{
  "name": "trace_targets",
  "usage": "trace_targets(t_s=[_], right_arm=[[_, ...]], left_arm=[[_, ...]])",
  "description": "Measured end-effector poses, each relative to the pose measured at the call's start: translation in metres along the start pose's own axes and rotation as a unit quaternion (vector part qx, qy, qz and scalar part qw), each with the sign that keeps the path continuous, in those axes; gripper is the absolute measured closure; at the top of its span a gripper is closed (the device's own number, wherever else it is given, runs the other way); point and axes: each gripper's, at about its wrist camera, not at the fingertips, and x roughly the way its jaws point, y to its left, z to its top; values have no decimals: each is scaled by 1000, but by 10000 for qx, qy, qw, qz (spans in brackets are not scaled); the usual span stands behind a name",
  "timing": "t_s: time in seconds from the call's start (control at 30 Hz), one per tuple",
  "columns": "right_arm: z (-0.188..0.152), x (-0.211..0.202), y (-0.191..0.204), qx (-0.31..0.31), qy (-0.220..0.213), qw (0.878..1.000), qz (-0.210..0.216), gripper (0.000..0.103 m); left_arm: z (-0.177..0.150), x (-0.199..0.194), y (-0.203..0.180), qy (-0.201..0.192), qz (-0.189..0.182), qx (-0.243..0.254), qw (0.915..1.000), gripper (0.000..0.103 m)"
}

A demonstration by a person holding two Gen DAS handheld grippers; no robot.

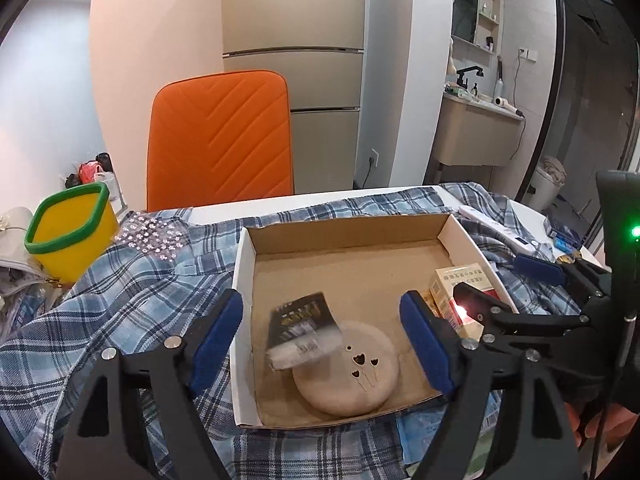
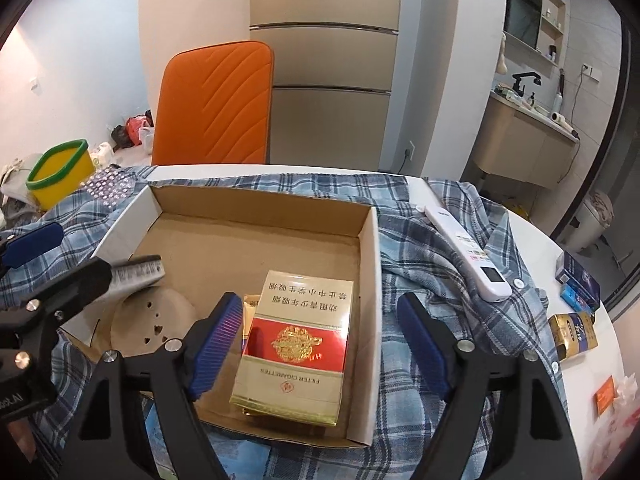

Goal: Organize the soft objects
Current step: 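Lower the black tissue pack into the box with the left gripper while the right lowers the red pack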

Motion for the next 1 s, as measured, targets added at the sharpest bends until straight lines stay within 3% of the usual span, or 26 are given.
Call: trace_targets(t_s=[0.33,0.57,0.73,0.83,1.0], right_arm=[[2,-6,0,39,-81,10000,-11,21],[3,-30,-3,178,-260,9995,45,21],[2,-56,2,127,-492,9987,51,21],[-6,-74,6,77,-631,9979,94,21],[-23,-100,10,-45,-818,9966,74,21]], left_arm=[[-1,-11,-5,-105,120,94,9998,23],[2,-52,-7,-599,84,-93,9981,23],[-5,-83,-15,-892,112,99,9959,23],[-12,-99,-15,-862,-148,-10,9962,23],[-29,-127,-20,-1233,-23,54,9924,19]])
